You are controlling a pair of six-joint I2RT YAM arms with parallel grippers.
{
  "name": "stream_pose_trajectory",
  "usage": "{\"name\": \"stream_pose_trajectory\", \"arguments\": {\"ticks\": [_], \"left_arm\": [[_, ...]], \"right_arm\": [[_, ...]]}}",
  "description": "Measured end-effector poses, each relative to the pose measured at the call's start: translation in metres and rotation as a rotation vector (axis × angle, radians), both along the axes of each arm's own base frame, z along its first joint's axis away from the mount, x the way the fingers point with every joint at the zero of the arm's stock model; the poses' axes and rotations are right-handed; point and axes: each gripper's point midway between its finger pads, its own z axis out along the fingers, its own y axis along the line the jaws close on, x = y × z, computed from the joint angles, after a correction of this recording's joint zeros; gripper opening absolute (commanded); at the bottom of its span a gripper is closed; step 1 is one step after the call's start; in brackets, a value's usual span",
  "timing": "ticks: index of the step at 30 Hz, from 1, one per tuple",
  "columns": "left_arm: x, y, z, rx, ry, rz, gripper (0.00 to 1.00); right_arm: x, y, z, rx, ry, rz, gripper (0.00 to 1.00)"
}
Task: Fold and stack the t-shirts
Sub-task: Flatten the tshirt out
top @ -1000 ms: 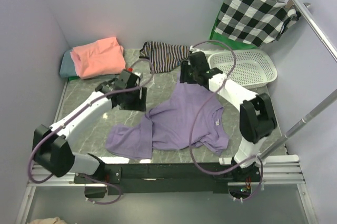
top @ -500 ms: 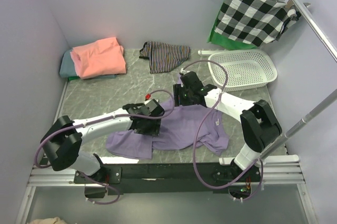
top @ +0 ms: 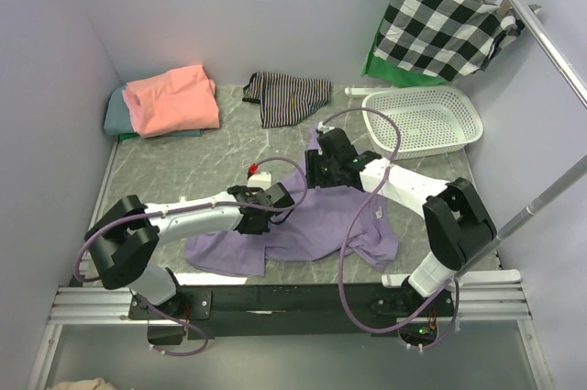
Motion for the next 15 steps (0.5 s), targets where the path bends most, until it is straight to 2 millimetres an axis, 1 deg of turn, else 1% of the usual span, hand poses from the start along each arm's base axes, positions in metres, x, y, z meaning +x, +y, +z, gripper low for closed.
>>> {"name": "stream_pose_trajectory", "arguments": {"ticks": [1,3,5,8,10,11,13,14,15], "left_arm": [[0.001,-0.001,0.002,-0.001,-0.005,0.001,0.38],[0.003,-0.003,0.005,-0.011,-0.016,-0.005,0.54],[0.004,-0.007,0.01,-0.04,-0.023,-0.01,0.58],[0.005,-0.017,0.018,-0.097,-0.036,-0.017,0.56],[0.007,-0.022,0.019,-0.121,-0.045,-0.02,0.52],[0.006,-0.024,0.017,-0.12,-0.042,-0.022,0.5],[0.004,-0.026,0.009,-0.104,-0.032,-0.022,0.44],[0.002,-0.027,0.002,-0.087,-0.021,-0.022,0.39],[0.0,-0.028,-0.004,-0.075,-0.012,-0.02,0.36]], "right_arm": [[-0.003,-0.002,-0.004,-0.006,0.01,0.0,0.63],[-0.01,-0.007,-0.012,-0.019,0.029,-0.001,0.63],[-0.015,-0.01,-0.018,-0.028,0.044,-0.003,0.63],[-0.015,-0.01,-0.018,-0.028,0.044,-0.003,0.63],[-0.015,-0.01,-0.018,-0.026,0.043,-0.003,0.63],[-0.015,-0.01,-0.018,-0.027,0.042,-0.003,0.63],[-0.015,-0.01,-0.018,-0.026,0.041,-0.003,0.63],[-0.015,-0.01,-0.018,-0.026,0.041,-0.003,0.63],[-0.015,-0.01,-0.018,-0.026,0.041,-0.003,0.63]]}}
